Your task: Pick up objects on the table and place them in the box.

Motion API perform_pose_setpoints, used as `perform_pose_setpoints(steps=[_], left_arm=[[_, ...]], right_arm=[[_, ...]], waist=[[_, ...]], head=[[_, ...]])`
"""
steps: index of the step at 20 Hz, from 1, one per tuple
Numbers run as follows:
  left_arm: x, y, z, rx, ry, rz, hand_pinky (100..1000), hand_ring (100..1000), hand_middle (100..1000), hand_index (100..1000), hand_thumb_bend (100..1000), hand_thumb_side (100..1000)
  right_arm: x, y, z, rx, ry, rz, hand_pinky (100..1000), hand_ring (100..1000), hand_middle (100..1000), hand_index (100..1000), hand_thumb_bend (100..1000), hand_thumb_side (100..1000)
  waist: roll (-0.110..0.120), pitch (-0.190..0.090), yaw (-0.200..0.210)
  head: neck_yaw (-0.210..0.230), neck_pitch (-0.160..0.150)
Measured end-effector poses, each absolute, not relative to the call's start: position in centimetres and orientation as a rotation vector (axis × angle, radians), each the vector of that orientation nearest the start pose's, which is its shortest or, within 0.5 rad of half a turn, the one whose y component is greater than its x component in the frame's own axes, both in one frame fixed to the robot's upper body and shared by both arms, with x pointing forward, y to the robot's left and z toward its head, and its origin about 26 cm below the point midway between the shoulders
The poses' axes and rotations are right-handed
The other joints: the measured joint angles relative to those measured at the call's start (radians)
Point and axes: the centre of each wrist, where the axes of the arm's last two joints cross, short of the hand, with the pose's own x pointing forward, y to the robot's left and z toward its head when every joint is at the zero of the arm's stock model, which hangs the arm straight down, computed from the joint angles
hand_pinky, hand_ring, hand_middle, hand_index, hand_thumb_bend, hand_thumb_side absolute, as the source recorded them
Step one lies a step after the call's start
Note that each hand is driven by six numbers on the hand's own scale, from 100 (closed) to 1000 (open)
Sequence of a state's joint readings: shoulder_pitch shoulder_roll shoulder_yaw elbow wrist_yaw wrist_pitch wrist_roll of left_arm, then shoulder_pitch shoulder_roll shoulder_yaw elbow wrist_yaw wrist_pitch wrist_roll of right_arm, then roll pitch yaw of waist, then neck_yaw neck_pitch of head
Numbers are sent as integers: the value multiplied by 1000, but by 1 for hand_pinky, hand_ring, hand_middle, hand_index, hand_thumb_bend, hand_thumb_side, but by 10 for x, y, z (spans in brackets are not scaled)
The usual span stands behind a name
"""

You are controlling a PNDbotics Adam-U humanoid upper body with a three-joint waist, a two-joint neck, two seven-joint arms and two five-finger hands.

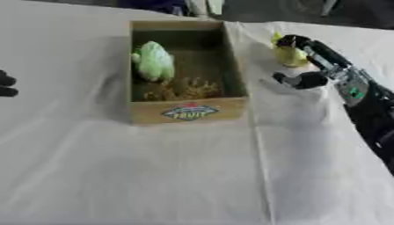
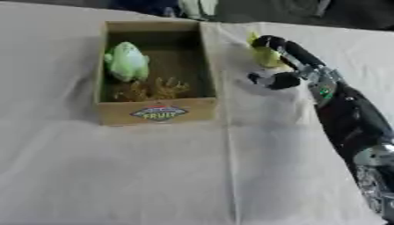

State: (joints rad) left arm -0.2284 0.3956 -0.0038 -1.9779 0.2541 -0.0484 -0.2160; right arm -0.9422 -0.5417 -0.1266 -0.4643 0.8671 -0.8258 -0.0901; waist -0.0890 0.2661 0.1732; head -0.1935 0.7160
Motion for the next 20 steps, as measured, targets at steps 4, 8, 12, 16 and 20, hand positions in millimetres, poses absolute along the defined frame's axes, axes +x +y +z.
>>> perform_pose_setpoints(steps=[4,8,12,16,20], left_arm=[[295,278,182,-174,-2175,-526,709,716,640,813,100,407],[295,278,182,-173,-2175,-527,709,716,640,814,100,409],[295,278,182,-171,-2175,-528,709,717,640,814,100,411],[295,278,182,-171,-2175,-528,710,717,640,814,100,410],[295,278,182,-170,-2175,-529,710,717,640,814,100,410]], right_arm=[[464,-411,121,-855,-1897,1102,891,986,876,894,330,340],[464,-410,120,-917,-1878,1064,876,982,872,896,314,317],[464,-410,119,-962,-1876,1022,849,969,871,895,283,262],[463,-410,116,-1005,-1866,980,817,956,870,892,265,233],[463,-410,114,-1029,-1846,971,730,887,845,851,223,163]], waist=[[0,3,1],[-2,4,1],[-3,5,0],[-3,5,-1],[-3,5,-1]], head=[[-3,0],[-4,0],[-7,0],[-9,0],[-11,0]])
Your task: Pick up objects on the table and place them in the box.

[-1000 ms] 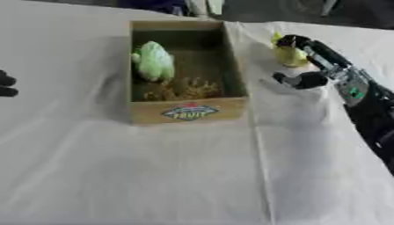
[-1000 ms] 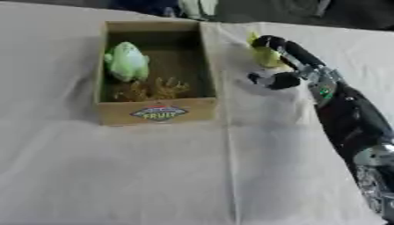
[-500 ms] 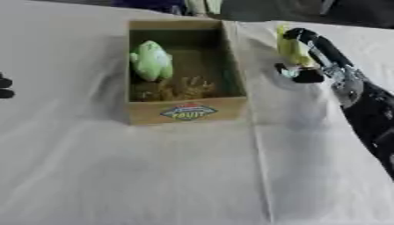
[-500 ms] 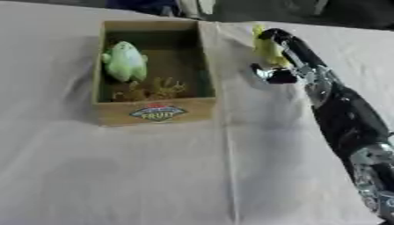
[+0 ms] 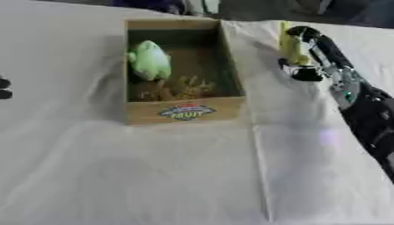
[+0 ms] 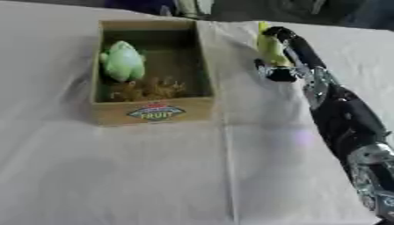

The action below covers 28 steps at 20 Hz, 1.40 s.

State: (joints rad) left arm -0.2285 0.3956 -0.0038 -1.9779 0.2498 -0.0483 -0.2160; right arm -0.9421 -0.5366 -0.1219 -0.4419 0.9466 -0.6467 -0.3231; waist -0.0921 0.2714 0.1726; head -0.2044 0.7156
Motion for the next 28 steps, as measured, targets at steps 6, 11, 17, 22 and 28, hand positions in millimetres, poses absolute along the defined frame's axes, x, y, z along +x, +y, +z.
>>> perform_pose_setpoints(steps=[6,11,17,22,28], left_arm=[[295,278,182,-170,-2175,-529,710,718,640,813,100,409],[295,278,182,-170,-2175,-529,710,719,640,814,100,410],[295,278,182,-170,-2175,-529,710,719,640,813,100,411],[295,278,182,-170,-2175,-528,710,719,640,813,100,412],[295,278,182,-170,-2175,-528,710,720,640,814,100,410]], right_arm=[[464,-408,115,-1042,-1838,959,517,680,779,760,100,101],[465,-407,116,-1054,-1841,947,400,543,670,662,100,100],[465,-407,117,-1061,-1866,936,342,482,495,498,100,100],[466,-406,117,-1054,-1887,931,329,467,342,334,100,100],[468,-399,120,-1021,-1962,885,295,410,241,212,100,100]], waist=[[1,0,0],[1,0,0],[1,0,0],[1,0,-1],[1,0,-4]], head=[[-2,0],[-5,0],[-5,0],[-6,0],[-6,0]])
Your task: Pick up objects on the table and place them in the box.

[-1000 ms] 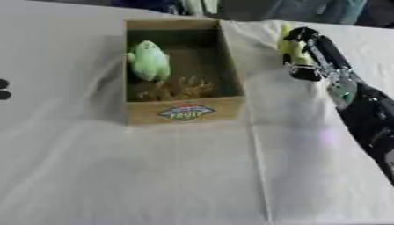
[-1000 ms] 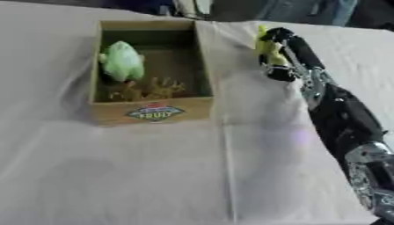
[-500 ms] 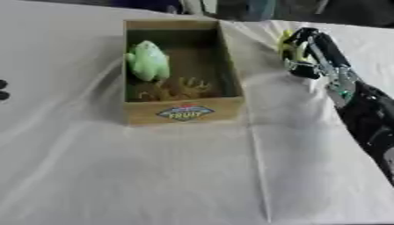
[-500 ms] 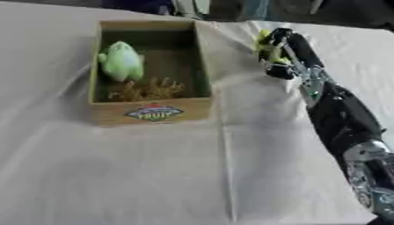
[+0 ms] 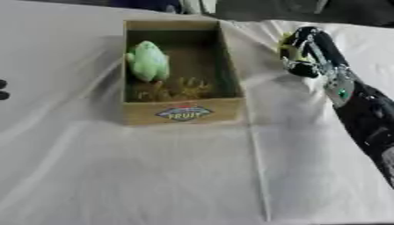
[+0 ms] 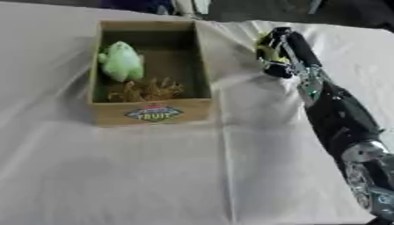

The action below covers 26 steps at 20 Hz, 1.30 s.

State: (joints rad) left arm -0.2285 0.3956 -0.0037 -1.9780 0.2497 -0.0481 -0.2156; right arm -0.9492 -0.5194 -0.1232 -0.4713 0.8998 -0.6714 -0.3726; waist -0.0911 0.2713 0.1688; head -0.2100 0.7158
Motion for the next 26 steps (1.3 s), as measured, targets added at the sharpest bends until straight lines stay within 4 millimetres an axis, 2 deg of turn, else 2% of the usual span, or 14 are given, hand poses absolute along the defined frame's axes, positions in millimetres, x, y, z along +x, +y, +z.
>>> perform_pose_setpoints(steps=[6,12,20,26], left_arm=[[295,278,182,-169,-2175,-528,710,721,640,813,100,409],[295,278,182,-171,-2176,-527,710,721,639,813,100,406],[295,278,182,-187,-2186,-530,710,721,638,813,100,398],[296,276,184,-224,-2218,-534,709,720,637,812,100,390]], right_arm=[[472,-388,128,-969,-2055,840,288,401,229,200,100,100],[480,-370,152,-877,-2171,819,285,399,222,196,100,100],[491,-327,197,-682,-2347,839,281,394,217,193,100,100],[495,-291,217,-516,-2418,908,284,397,219,194,100,100]], waist=[[3,0,-1],[3,0,0],[3,-11,11],[-3,-16,32]], head=[[-3,0],[-5,2],[-14,4],[-23,4]])
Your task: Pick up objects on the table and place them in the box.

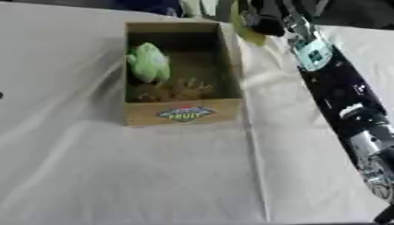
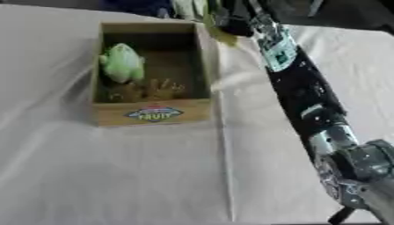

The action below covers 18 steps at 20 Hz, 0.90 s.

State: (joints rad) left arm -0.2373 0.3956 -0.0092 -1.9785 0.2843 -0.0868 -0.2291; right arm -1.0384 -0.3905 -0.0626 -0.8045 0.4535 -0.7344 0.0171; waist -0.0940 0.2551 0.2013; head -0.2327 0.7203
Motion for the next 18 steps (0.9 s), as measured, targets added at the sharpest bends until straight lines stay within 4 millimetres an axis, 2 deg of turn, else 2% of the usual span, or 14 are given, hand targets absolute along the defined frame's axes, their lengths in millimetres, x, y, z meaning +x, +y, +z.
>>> perform_pose_setpoints(steps=[8,15,18], left_arm=[[297,275,187,-267,-2255,-537,709,720,637,813,100,385],[298,274,189,-273,-2265,-541,709,722,637,813,100,389],[298,274,189,-273,-2265,-541,709,722,637,813,100,390]], right_arm=[[499,-252,211,-353,-2426,1089,293,405,221,196,100,121],[500,-228,191,-270,-2368,1220,313,422,232,203,100,146],[500,-220,181,-248,-2336,1284,355,455,263,238,100,136]], waist=[[-1,-2,24],[-1,4,29],[-1,5,30]], head=[[-10,0],[-13,0],[-13,0]])
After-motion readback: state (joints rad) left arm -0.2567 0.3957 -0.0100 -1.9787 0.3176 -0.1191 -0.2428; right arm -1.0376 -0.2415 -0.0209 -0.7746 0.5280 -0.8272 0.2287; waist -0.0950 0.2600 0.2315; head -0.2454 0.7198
